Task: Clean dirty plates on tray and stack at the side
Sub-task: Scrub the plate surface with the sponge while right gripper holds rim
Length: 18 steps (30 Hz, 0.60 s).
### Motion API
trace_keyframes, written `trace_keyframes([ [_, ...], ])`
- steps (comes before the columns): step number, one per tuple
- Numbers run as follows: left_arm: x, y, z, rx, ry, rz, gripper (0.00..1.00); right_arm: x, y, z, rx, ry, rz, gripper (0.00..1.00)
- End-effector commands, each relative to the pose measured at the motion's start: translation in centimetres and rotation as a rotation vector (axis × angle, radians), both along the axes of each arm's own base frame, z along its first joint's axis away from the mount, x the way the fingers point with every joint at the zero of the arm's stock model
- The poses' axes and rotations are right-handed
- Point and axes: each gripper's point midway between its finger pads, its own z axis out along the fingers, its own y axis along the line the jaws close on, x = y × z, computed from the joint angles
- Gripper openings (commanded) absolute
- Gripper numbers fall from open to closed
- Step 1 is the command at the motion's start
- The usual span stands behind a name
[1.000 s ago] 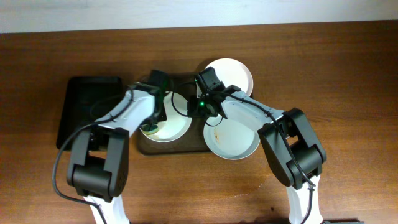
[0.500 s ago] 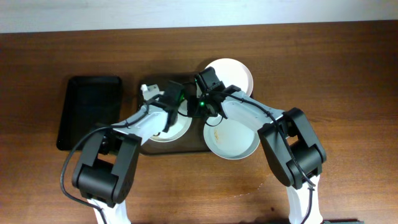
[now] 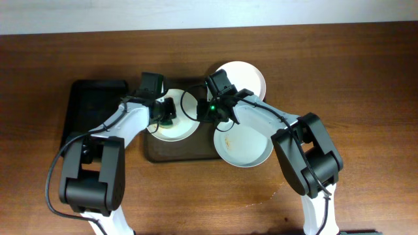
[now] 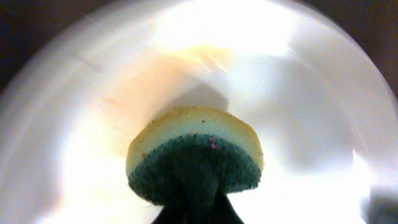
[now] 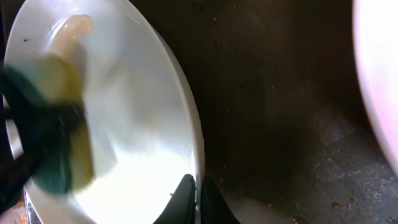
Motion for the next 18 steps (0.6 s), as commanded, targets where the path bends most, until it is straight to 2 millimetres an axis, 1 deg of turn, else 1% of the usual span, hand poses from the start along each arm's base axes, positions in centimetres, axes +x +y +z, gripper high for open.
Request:
trace_keyframes([
  [1,-8.0,-3.2,-4.1,-0.313,0.319,-0.156,0.01,-0.1,0.2,0.0,0.013,0.005,0.023,0.04],
  [3,-9.2,-3.4,-3.5,-0.371,0.358,-0.189,0.01,-0.1,0.2,0.0,0.014,0.004,0.023,0.04],
  [5,-9.0,-2.5,-3.9,-0.325,0.348,-0.187,0.01,-0.1,0.2,0.0,0.014,0.004,0.023,0.04],
  [6,-8.3,-1.4,-4.4,-0.268,0.329,-0.152,0.01,-0.1,0.2,0.0,0.014,0.004,0.023,0.04],
  [7,-7.4,0.2,-5.1,-0.19,0.313,-0.073,0.01,-0.1,0.2,0.0,0.014,0.004,0.023,0.04],
  [8,-6.6,2.4,-5.7,-0.094,0.303,0.048,0.01,-0.1,0.2,0.0,0.012,0.005,0.024,0.04],
  [9,-6.3,4.6,-6.0,0.002,0.298,0.161,0.01,-0.2,0.2,0.0,0.011,0.008,0.024,0.04],
  [10,-6.1,6.4,-6.2,0.08,0.291,0.25,0.01,-0.2,0.2,-0.1,0.01,0.01,0.024,0.04],
  [12,-5.9,10.3,-5.9,0.266,0.248,0.411,0.01,-0.3,0.1,-0.1,0.009,0.012,0.024,0.04],
  [13,-5.9,11.1,-5.7,0.307,0.235,0.44,0.01,-0.3,0.1,-0.1,0.009,0.011,0.024,0.04],
  [14,-5.8,12.5,-5.3,0.382,0.208,0.489,0.01,-0.3,0.1,-0.1,0.009,0.011,0.023,0.04],
  [16,-5.8,13.6,-4.9,0.449,0.187,0.509,0.01,-0.2,0.2,-0.1,0.01,0.008,0.023,0.04],
  [18,-6.5,13.2,-5.1,0.439,0.223,0.493,0.01,-0.2,0.2,-0.1,0.01,0.008,0.023,0.04],
])
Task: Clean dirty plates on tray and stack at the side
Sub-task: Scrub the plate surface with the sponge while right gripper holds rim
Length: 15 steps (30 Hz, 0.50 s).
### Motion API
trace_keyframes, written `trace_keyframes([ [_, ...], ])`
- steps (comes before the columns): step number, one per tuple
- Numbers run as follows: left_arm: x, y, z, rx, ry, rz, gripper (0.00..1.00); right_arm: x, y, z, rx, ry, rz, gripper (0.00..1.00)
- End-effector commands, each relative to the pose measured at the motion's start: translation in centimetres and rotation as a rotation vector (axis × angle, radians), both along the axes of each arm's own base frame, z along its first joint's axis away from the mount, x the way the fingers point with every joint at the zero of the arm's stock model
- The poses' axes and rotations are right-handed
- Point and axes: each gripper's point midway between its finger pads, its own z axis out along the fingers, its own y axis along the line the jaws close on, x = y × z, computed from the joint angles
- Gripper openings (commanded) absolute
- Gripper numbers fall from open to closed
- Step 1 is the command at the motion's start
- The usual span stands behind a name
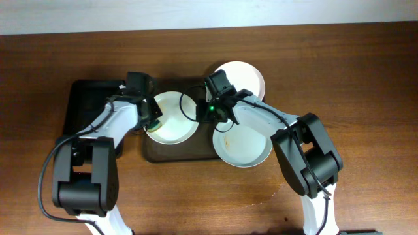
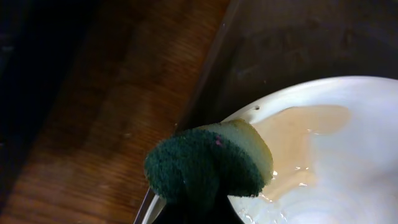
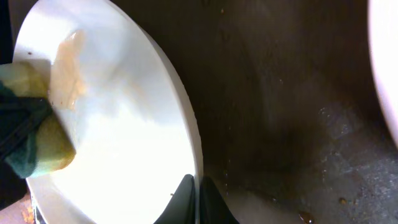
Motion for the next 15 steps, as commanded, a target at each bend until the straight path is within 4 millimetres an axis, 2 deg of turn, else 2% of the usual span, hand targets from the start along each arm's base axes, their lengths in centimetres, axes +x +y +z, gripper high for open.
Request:
trace_keyframes([
  [1,-6.5,5.3,-5.4,0.236,0.254,0.079,0.01,0.1,-0.2,-0.2,-0.007,0.0,0.009,0.04],
  [4,-8.6,0.3,-6.2,0.013,0.366,-0.182,0.01,0.2,-0.4,-0.2,-0.006,0.0,0.004,0.04],
  [6,-9.9,-3.3,-6.0,-0.18,0.396,-0.351,0.01,0.3,-0.5,-0.2,-0.006,0.0,0.001,0.04],
  [8,-10.7,-5.9,-5.2,-0.331,0.393,-0.466,0.01,0.3,-0.5,-0.2,-0.006,0.0,0.002,0.04],
  [10,-10.8,-7.0,-4.8,-0.395,0.375,-0.512,0.01,0.3,-0.5,-0.2,-0.006,0.001,0.002,0.04],
  [12,-9.5,-7.2,-4.9,-0.391,0.319,-0.522,0.01,0.3,-0.5,-0.2,-0.005,0.001,0.002,0.04],
  [15,-5.4,-7.1,-5.0,-0.343,0.165,-0.48,0.01,0.2,-0.5,-0.2,-0.004,0.002,0.003,0.04],
])
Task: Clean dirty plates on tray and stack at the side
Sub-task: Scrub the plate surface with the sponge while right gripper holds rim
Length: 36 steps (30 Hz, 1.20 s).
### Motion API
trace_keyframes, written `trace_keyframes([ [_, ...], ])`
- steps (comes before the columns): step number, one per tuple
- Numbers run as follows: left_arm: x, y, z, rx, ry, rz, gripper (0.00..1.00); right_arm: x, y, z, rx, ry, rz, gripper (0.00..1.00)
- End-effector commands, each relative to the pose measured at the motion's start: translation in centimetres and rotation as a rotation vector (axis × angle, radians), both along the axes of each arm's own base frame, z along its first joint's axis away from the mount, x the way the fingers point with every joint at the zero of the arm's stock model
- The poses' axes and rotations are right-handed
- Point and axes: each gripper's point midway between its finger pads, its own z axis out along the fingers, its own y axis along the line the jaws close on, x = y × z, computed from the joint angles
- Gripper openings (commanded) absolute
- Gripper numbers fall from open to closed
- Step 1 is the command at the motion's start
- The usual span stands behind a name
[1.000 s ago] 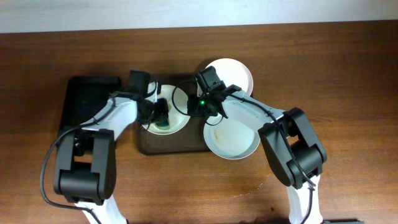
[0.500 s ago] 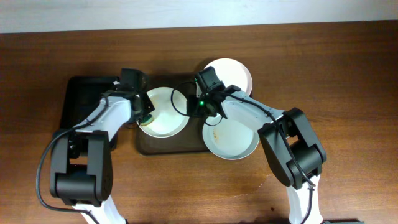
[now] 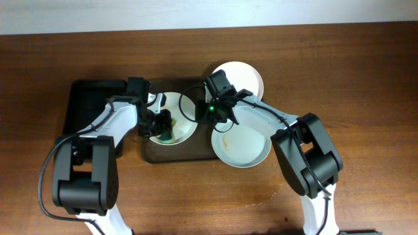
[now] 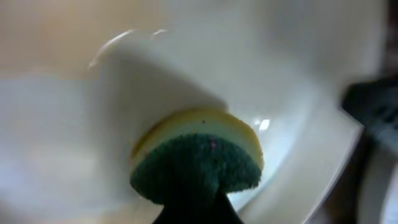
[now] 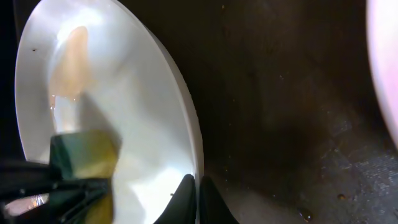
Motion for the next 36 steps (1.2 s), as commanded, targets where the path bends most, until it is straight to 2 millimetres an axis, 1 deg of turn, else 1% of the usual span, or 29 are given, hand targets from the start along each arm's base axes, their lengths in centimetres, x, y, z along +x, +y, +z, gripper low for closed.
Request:
trace_keyframes([
  [1,-0.3,1.5,-5.1,0.094,0.036,0.071,0.01,0.4,-0.7,-0.3,-0.018,-0.003,-0.007,0.04],
  [3,2.0,3.6,-5.3,0.197,-0.035,0.2,0.01,0.3,-0.7,-0.3,-0.02,0.001,-0.007,0.04],
  [5,3.8,5.5,-5.0,0.285,-0.106,0.301,0.01,0.3,-0.7,-0.3,-0.021,0.001,-0.007,0.04],
  [7,4.9,7.5,-4.7,0.376,-0.156,0.381,0.01,0.3,-0.7,-0.3,-0.021,0.001,-0.006,0.04],
  [8,4.9,8.5,-4.6,0.429,-0.163,0.416,0.01,0.3,-0.7,-0.3,-0.021,0.001,-0.006,0.04],
  [9,4.5,9.4,-4.6,0.478,-0.155,0.433,0.01,0.3,-0.7,-0.3,-0.021,0.001,-0.007,0.04],
  [10,3.7,9.9,-4.8,0.516,-0.128,0.432,0.01,0.3,-0.7,-0.3,-0.021,0.001,-0.007,0.04],
  [11,2.3,10.2,-5.2,0.539,-0.072,0.417,0.01,0.3,-0.7,-0.3,-0.021,0.0,-0.007,0.04],
  [12,1.4,10.1,-5.4,0.543,-0.037,0.403,0.01,0.3,-0.7,-0.3,-0.02,0.0,-0.007,0.04],
  [13,0.2,9.7,-5.7,0.533,0.017,0.383,0.01,0.4,-0.7,-0.3,-0.019,-0.002,-0.007,0.04],
  [14,-1.6,9.0,-6.1,0.501,0.099,0.354,0.01,0.4,-0.7,-0.3,-0.019,-0.002,-0.007,0.04],
  [15,-2.2,8.6,-6.2,0.484,0.127,0.343,0.01,0.4,-0.7,-0.3,-0.019,-0.002,-0.007,0.04],
  [16,-3.3,7.6,-6.3,0.434,0.174,0.296,0.01,0.4,-0.7,-0.3,-0.019,-0.002,-0.006,0.04],
  [17,-3.9,6.6,-6.3,0.383,0.199,0.248,0.01,0.4,-0.7,-0.3,-0.019,-0.002,-0.006,0.04],
  [18,-4.5,5.0,-6.2,0.295,0.226,0.177,0.01,0.3,-0.7,-0.3,-0.019,-0.002,-0.006,0.04],
  [19,-4.8,3.9,-6.0,0.235,0.236,0.137,0.01,0.3,-0.7,-0.3,-0.019,-0.002,-0.006,0.04],
  [21,-5.1,1.4,-5.3,0.089,0.24,0.068,0.01,0.4,-0.7,-0.3,-0.019,-0.002,-0.007,0.04],
  [23,-4.3,-0.3,-4.7,-0.018,0.214,0.053,0.01,0.4,-0.7,-0.3,-0.019,-0.002,-0.007,0.04],
  [26,-1.8,-0.7,-4.4,-0.039,0.102,0.05,0.01,0.3,-0.7,-0.3,-0.019,-0.002,-0.006,0.04],
  [27,-0.4,-0.3,-4.5,-0.015,0.054,0.077,0.01,0.3,-0.7,-0.3,-0.02,-0.001,-0.006,0.04],
  [28,0.3,0.5,-4.7,0.029,0.035,0.119,0.01,0.3,-0.7,-0.4,-0.021,0.001,-0.006,0.04],
  [29,1.1,1.9,-5.0,0.099,0.013,0.185,0.01,0.2,-0.8,-0.4,-0.022,0.003,-0.006,0.04],
  [30,2.3,4.2,-5.3,0.215,-0.027,0.287,0.01,0.2,-0.8,-0.4,-0.023,0.005,-0.006,0.04],
  [31,3.0,5.7,-5.3,0.289,-0.058,0.356,0.01,0.2,-0.8,-0.4,-0.023,0.005,-0.006,0.04],
  [32,3.6,6.8,-5.1,0.337,-0.084,0.399,0.01,0.2,-0.8,-0.4,-0.024,0.005,-0.007,0.04],
  [33,4.2,8.3,-4.9,0.406,-0.12,0.462,0.01,0.2,-0.8,-0.4,-0.024,0.005,-0.007,0.04],
  [34,4.3,9.7,-4.5,0.474,-0.134,0.523,0.01,0.2,-0.8,-0.4,-0.027,0.003,-0.008,0.04],
  [36,3.9,10.2,-4.0,0.511,-0.097,0.528,0.01,0.3,-1.0,-0.5,-0.034,0.003,-0.012,0.04],
])
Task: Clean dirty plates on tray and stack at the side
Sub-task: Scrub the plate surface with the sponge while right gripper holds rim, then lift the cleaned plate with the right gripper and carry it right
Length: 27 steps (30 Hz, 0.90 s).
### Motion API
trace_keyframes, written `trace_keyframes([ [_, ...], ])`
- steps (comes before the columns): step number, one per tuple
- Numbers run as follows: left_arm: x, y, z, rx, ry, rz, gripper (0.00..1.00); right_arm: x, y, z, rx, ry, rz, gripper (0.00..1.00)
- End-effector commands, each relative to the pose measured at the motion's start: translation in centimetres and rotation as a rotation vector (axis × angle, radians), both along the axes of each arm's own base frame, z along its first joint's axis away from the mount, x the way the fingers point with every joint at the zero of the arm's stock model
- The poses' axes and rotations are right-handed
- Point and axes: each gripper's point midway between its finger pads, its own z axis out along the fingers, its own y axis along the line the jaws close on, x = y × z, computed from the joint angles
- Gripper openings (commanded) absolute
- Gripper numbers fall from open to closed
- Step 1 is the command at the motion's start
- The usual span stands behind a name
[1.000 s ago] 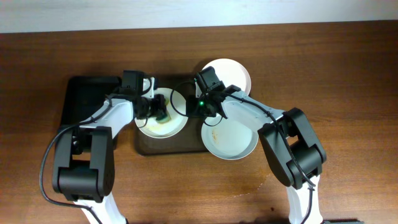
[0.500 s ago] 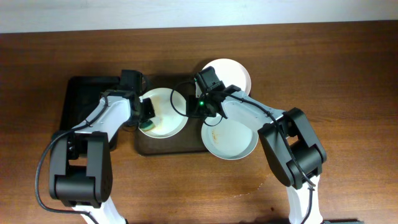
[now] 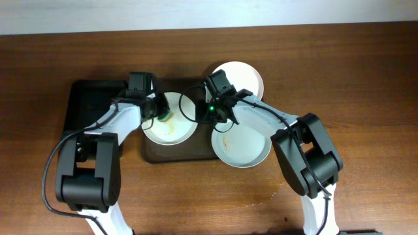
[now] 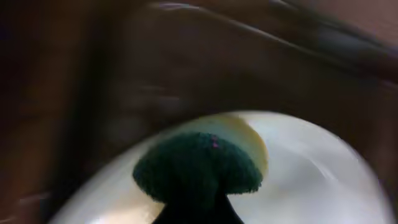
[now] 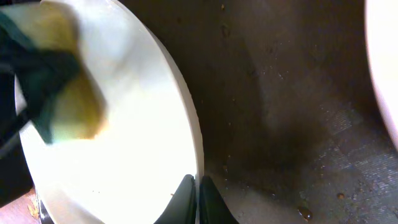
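A white plate (image 3: 171,127) lies on the brown tray (image 3: 179,155); it also shows as the white plate (image 5: 124,155) and the white plate (image 4: 323,180). My left gripper (image 3: 159,112) is shut on a green and yellow sponge (image 4: 200,165), pressed at the plate's upper left rim; the sponge (image 5: 59,87) shows there too. My right gripper (image 5: 197,186) is shut on the plate's right rim, also seen as the right gripper (image 3: 208,112). A second white plate (image 3: 243,143) with orange smears lies at the tray's right end, a third white plate (image 3: 247,76) behind it.
A black tray (image 3: 88,108) lies left of the brown one on the wooden table (image 3: 339,72). Wet drops spot the brown tray floor (image 5: 298,149). Cables run along both arms.
My left gripper with the sponge has moved from the plate's lower left part up to its upper left rim. The orange smear at the plate's top no longer shows in the right wrist view.
The sponge sat mid-plate beside an orange smear while my right gripper pinched the rim. Then it was at the plate's left edge, then back inside lower down, and now at the upper left. My right gripper has kept its hold on the rim throughout.
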Motion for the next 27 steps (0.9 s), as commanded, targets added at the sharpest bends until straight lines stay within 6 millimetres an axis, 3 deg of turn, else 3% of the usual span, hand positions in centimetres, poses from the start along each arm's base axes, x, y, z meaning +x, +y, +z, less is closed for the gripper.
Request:
trace_keyframes([
  [1,-4.2,6.1,-4.0,0.273,0.205,0.2,0.01,0.3,-0.9,-0.5,-0.032,0.0,-0.012,0.04],
  [3,-5.9,5.7,-2.7,0.275,0.327,0.169,0.01,0.2,-1.0,-0.6,-0.035,0.006,-0.012,0.04],
  [5,-7.0,3.7,-1.4,0.197,0.421,0.036,0.01,0.1,-1.0,-0.6,-0.038,0.01,-0.012,0.04],
  [7,-7.7,1.0,1.2,0.075,0.486,-0.139,0.01,0.0,-1.1,-0.7,-0.041,0.016,-0.011,0.04],
  [9,-7.5,-0.1,4.2,0.032,0.503,-0.224,0.01,-0.1,-1.2,-0.8,-0.049,0.018,-0.013,0.04],
  [12,-5.7,0.3,8.7,0.037,0.453,-0.246,0.01,-0.3,-1.5,-1.1,-0.062,0.025,-0.016,0.05],
  [17,-1.7,1.7,14.5,0.039,0.281,-0.215,0.01,-0.5,-1.9,-1.6,-0.083,0.027,-0.025,0.32],
  [19,-0.9,2.3,15.3,0.039,0.246,-0.199,0.01,-0.5,-1.9,-1.6,-0.083,0.026,-0.025,0.41],
  [22,-0.6,3.3,15.4,0.033,0.239,-0.174,0.01,-0.4,-1.3,-2.0,-0.084,0.013,-0.02,0.43],
  [24,-0.4,3.8,15.4,0.024,0.231,-0.163,0.01,-0.8,-0.7,-2.6,-0.085,0.014,-0.005,0.37],
  [27,0.0,3.9,15.5,0.022,0.215,-0.159,0.02,-1.4,0.1,-2.8,-0.078,0.03,-0.007,0.04],
])
